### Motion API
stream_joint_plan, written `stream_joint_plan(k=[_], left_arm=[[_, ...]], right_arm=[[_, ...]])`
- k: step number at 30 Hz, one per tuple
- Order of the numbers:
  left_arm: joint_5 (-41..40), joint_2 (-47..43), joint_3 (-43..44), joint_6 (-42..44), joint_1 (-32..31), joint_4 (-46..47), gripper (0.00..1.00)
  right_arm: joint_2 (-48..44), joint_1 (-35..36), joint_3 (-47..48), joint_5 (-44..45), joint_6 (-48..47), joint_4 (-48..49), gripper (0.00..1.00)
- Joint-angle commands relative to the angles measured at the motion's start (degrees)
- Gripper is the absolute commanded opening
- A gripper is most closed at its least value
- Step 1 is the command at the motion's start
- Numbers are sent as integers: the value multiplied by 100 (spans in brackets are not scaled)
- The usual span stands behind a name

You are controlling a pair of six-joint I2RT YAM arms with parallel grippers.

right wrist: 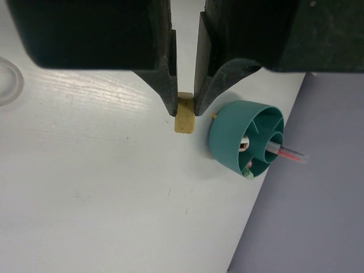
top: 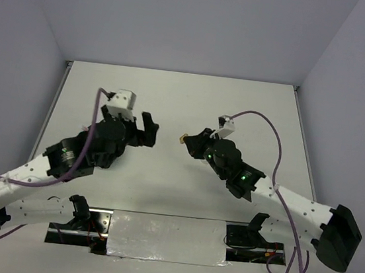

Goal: Sort the stationery into containers
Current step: Pick up the stationery from the center of the board, then place the stationery in the storage box.

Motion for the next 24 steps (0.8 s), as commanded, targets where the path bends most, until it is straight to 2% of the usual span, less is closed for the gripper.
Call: stream_joint_plan(k=[1,2,3,8,13,15,24], left_arm=[[-2191,11,1234,-1291,-1,-3130,99],[-2378,2,1639,-1615,-1,-3477,99],[-2511,2,1643,-1653,-1,-3716,99],[-3135,-208,2214,-1128,8,-3991,99],[-3014,-867,1803,-267,0,-3219,99],[-3048,-1157,1512,-212,8,-2884,99],[-3242,-1404,1257,-379,8,-2954,99]], right_arm=[[650,26,227,-281,-302,1206,0],[1026,165,384,-431,-303,1332,0],[1221,297,507,-423,-363,1437,0],[2486,1062,1858,-318,-793,1359,0],[3946,1520,3195,-133,-1146,990,0],[4454,1678,3643,-20,-1207,859,0],[5415,2047,4629,130,-1454,674,0]])
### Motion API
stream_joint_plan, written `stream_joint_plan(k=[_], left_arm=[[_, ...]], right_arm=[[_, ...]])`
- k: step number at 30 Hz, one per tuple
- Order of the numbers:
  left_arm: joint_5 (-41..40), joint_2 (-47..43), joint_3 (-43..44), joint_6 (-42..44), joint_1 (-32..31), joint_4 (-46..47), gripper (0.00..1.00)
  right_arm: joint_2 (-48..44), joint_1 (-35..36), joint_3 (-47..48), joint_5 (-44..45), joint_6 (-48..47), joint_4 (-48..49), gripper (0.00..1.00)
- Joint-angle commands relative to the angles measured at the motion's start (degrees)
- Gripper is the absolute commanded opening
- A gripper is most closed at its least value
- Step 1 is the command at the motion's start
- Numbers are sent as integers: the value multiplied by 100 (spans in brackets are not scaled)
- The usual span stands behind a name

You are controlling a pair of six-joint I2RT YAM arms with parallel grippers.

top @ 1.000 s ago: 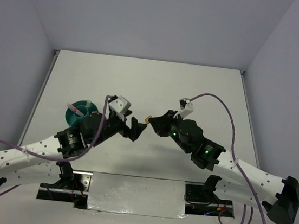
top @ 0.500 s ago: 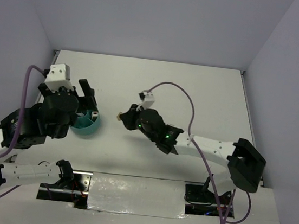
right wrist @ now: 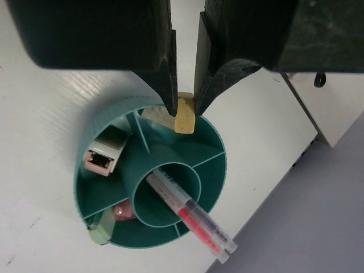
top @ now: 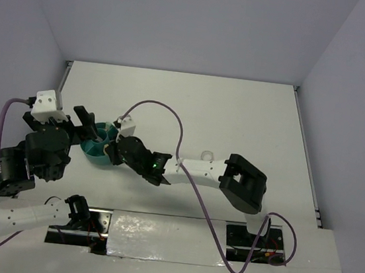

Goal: Sort the stationery into containers
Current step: Place the stationery in the storage box.

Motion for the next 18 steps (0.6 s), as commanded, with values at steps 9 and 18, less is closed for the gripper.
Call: stream_joint_plan(k=[9,18], left_arm=[[95,-20,-196,244,43,387,99],[157,-170,-284,368,87,502,99]], right_arm=[[569,109,929,172,-340,-160,1],[947,83,1361,101,-436,-415,5]])
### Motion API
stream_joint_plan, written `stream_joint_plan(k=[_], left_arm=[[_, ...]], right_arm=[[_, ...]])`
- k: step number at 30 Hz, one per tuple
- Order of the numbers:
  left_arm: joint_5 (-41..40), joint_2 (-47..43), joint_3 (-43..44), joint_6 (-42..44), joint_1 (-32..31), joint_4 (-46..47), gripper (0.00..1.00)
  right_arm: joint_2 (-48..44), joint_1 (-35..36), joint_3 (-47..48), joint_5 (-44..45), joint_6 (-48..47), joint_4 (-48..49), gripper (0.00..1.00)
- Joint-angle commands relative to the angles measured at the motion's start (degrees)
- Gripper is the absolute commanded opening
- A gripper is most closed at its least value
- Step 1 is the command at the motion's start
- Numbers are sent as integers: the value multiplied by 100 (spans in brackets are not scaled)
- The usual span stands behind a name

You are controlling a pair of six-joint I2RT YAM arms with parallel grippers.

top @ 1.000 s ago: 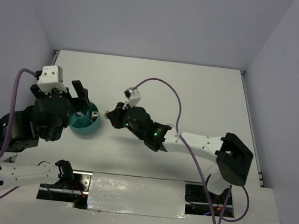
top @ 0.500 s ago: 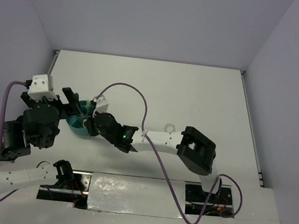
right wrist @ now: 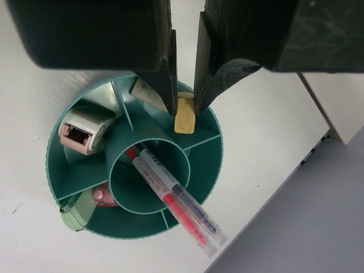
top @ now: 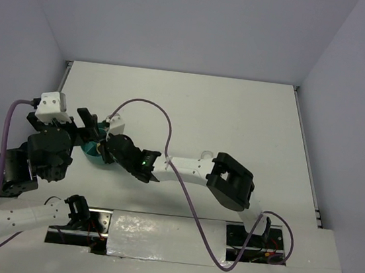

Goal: Sort the stationery into containers
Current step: Place the stationery in the storage box, then pick up the stationery from the center of the board.

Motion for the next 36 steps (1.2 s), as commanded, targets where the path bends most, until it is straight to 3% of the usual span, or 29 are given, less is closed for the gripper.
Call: stream_joint_plan(k=[1,10,15,24,29,32,36], left_arm=[[-12,-119,-30,171,28,259,99],[76,-93,-48,268,28,312,99],[120,-76,-39,276,46,303,99],[41,-67,-30,189,55,224,99],[23,-128,-21,136,55,206,99],[41,-146,-65,171,63,241,99],[111,-58,-74,206,81,233,99]], right_arm=[[154,4,353,53,-139,-78,5],[269,-40,468,27,-148,-166,21],[172,-40,327,1,-139,-69,43],[-223,-49,-84,-61,-191,228,50],[-1616,-119,-1314,141,-218,624,54],[-2549,-303,-2579,395,-113,809,55],[-4428,-1162,-4037,731,623,-389,58]])
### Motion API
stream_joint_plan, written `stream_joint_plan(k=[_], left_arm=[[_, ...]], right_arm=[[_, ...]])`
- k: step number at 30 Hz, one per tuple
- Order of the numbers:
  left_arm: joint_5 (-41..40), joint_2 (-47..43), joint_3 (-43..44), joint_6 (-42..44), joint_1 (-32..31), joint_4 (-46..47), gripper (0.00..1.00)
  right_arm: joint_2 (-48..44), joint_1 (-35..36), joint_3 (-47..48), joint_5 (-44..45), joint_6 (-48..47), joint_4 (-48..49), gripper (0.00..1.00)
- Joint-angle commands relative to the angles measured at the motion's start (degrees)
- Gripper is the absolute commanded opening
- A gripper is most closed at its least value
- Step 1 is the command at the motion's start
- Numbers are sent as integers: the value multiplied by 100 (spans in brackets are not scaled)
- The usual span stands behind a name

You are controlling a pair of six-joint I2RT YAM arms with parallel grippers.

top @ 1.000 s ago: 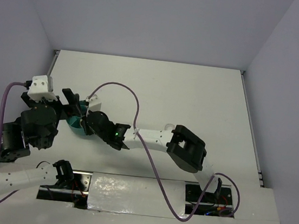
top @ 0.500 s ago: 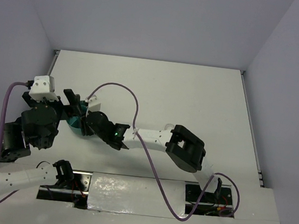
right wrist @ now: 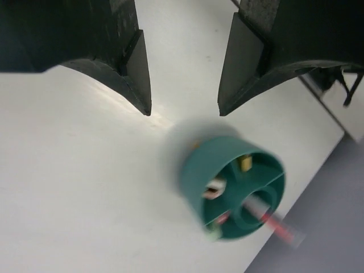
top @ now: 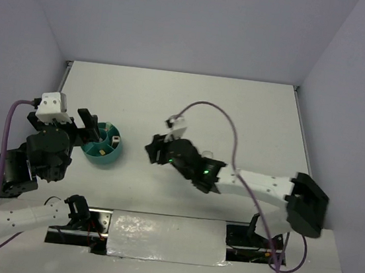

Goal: Sort the stationery into containers
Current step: Pick up the stationery from the center of the board.

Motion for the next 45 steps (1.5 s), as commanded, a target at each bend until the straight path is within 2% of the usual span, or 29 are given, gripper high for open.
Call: stream_joint_plan(k=[1,2,5,6,8,9,12,16,26,31,40,45], left_arm=[[26,47,-35,106,42,169,99],[87,108,-52,123,68,204,99],[359,248,-79,220,208,318,99],[439,284,-96,290,270,371,99],[797,363,-149,378,507,581,99],[930,389,-166,465,603,661,99],[1404,451,-280,589,972,898,99],[1792,565,-316,686,1341,1039,99],[2039,610,-377,835,1483,1083,99],[2144,609,-439,879,1509,1118,99],[2329,671,-457,906,1597,1171,99],[2399,689,-465,897,1650,1198,99]], right_arm=[[-1355,-943,-784,366,625,-837,58],[-1549,-1502,-950,234,774,-1588,59],[-2086,-2200,-1075,189,662,-2481,64],[-2130,-2690,-1049,93,583,-3032,64],[-2122,-3088,-1075,48,451,-3352,64],[-2079,-3508,-1093,-135,354,-3545,64],[-1807,-3906,-1119,-461,108,-3617,60],[-1140,-3925,-1023,-804,-60,-3407,56],[-49,-3934,-785,-1129,-24,-2774,52],[5,-3943,-846,-1200,63,-2563,52],[-417,-3934,-777,-1217,72,-2642,52],[-40,-3934,-557,-1305,-42,-2730,52]])
